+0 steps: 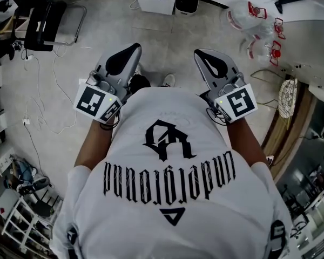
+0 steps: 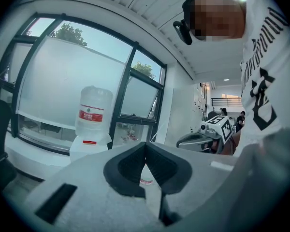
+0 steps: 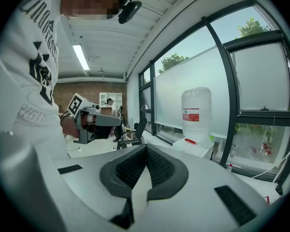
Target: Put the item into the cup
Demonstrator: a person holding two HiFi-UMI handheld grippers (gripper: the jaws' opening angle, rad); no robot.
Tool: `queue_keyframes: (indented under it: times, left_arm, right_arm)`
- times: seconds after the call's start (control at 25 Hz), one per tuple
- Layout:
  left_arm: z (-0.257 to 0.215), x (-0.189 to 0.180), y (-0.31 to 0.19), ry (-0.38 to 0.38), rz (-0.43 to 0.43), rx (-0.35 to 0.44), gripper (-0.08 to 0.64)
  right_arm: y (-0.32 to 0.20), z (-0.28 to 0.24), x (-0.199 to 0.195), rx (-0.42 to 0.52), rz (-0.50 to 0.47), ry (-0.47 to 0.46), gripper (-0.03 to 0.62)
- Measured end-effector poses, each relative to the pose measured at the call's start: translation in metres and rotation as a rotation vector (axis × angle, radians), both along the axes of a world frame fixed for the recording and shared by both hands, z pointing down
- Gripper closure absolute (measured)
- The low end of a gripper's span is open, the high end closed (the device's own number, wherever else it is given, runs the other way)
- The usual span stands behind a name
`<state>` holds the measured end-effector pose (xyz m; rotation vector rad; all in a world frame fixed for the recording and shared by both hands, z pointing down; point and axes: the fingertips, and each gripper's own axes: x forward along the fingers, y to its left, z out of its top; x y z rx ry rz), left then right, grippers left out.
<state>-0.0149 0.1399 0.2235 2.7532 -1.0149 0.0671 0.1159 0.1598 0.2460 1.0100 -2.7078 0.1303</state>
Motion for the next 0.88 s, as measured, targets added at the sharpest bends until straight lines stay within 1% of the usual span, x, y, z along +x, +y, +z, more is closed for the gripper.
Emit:
queue_keyframes:
  times: [0.32,0.44,0.88]
  left_arm:
    - [0.002,0.013,0.013,0.001,-0.015,-0.003,0.548]
    - [0.002,0.015,0.016,0.003,-0.019,-0.002,0.548]
    - [0.0,0.009,0.011,0.014,-0.026,-0.001,0.548]
  right_arm:
    - [0.008,-0.006,0.005,0.01,-0.026,-0.027,0.578]
    - [0.009,-0.005,0.005,0.011,-0.04,-0.022,0.578]
    - [0.001,-0.012,-0.005,0.026,-0.061,-0.021,0.578]
